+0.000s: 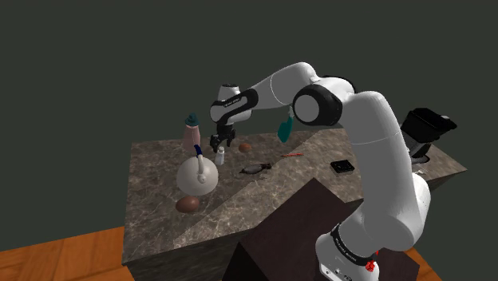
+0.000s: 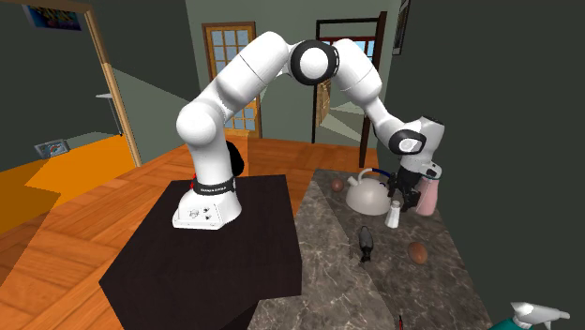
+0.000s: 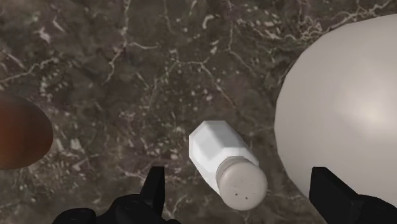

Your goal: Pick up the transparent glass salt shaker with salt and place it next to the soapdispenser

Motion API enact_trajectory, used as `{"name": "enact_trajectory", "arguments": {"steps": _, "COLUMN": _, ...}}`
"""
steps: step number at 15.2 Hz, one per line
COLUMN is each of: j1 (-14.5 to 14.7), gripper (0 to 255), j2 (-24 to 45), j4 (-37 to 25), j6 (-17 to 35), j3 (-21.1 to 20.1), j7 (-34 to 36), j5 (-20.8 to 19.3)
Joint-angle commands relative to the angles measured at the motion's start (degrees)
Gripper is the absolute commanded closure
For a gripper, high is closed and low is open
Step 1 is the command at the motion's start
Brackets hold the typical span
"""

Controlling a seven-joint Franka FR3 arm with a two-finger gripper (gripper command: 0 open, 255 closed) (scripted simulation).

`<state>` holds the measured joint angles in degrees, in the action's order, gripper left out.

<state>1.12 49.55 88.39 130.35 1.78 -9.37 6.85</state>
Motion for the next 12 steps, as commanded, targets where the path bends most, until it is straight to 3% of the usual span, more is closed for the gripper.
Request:
{"name": "enact_trajectory", "arguments": {"steps": 1, "j1": 0.0, "gripper": 0, "j2": 0.0, "j4": 0.0, "j6": 0.0, "j3": 0.0, "j7": 0.0, "j5": 0.0}}
{"name": "enact_trajectory", "arguments": {"steps": 5, "j1": -0.12, "gripper": 0, "j2": -4.37, "j4": -0.42, "j6": -4.8, "j3": 0.32, "j7": 0.2, "j5": -0.34}}
{"name": "enact_trajectory", "arguments": {"steps": 12, "j1": -0.12, "gripper": 0, "j2": -4.37, "j4": -0.42, "j6": -4.8, "j3": 0.32, "j7": 0.2, "j5": -0.34}}
